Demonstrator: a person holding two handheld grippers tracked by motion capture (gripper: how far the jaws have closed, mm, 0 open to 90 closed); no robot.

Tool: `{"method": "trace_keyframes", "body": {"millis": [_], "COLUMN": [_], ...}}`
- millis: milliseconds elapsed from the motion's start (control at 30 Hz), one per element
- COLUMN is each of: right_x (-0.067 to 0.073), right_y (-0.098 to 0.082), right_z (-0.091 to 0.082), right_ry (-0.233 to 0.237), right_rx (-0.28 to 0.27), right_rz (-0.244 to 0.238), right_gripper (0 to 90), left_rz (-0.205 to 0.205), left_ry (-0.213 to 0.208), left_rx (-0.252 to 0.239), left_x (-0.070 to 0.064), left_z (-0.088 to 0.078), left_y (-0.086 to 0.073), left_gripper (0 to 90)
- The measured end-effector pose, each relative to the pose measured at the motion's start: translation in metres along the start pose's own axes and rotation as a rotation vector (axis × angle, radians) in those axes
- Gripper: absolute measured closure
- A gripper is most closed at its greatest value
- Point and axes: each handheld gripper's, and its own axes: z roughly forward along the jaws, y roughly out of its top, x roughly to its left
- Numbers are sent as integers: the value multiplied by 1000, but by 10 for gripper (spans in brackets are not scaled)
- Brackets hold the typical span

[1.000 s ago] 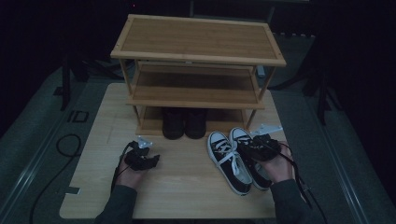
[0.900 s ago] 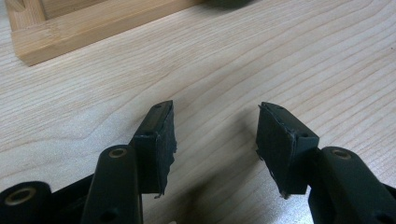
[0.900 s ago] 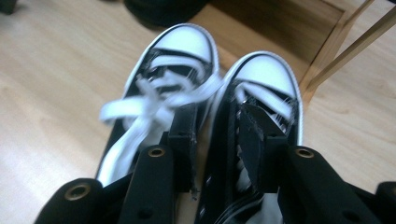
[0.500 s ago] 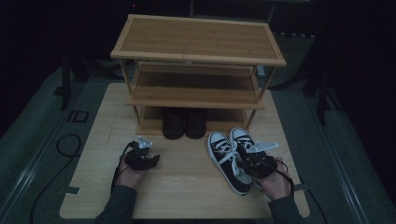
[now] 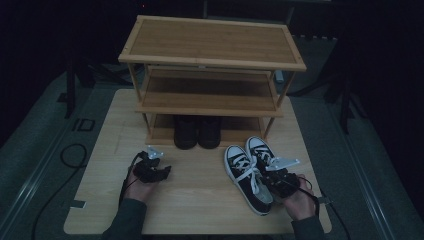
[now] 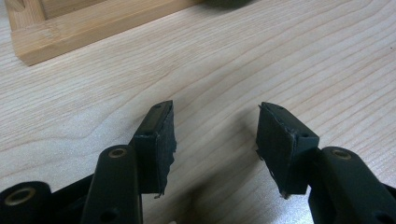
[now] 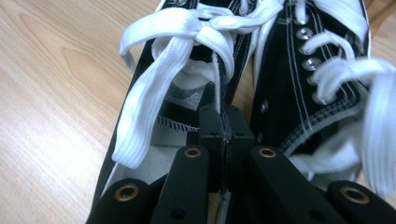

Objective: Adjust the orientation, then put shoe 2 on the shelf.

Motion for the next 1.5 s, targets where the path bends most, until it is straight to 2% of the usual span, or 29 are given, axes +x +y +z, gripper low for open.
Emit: {"method": "trace_keyframes", "body": {"millis": [100, 233, 300, 333, 367, 467, 533, 600, 667, 900, 1300, 1500], "right_x": [-5, -7, -5, -5, -5, -7, -10, -12, -14, -20, -23, -25], "right_y": [-6, -11, -12, -12, -11, -10, -11, -11, -10, -6, -1, 0], "right_z": [-5, -7, -8, -8, -11, -15, -15, -12, -9, 1, 10, 15], "right_ry": [-2, 5, -22, -22, -48, -82, -81, -98, -66, -22, -3, 26], "right_rx": [-2, -5, -10, -10, -20, -32, -27, -19, -13, 1, 20, 25], "right_rz": [23, 29, 18, 18, 12, 43, 69, 73, 89, 113, 114, 113], "right_gripper": [887, 879, 790, 790, 696, 555, 504, 435, 442, 495, 469, 530], "left_rz": [1, 0, 0, 0, 0, 1, 1, 2, 1, 0, 3, 3], "left_ry": [0, 0, 0, 0, 1, 0, -1, -1, -2, 0, 0, 1], "left_rx": [0, 0, 0, 0, 0, -1, -1, -2, -4, -6, -5, -6], "left_x": [0, 0, 0, 0, 0, 0, 0, 0, 0, 0, 0, 0], "left_z": [0, 0, 0, 0, 0, 0, 0, 0, 0, 0, 0, 0], "left_y": [0, 0, 0, 0, 0, 0, 0, 0, 0, 0, -1, -1], "left_gripper": [474, 474, 474, 474, 474, 474, 473, 474, 473, 473, 470, 468]}}
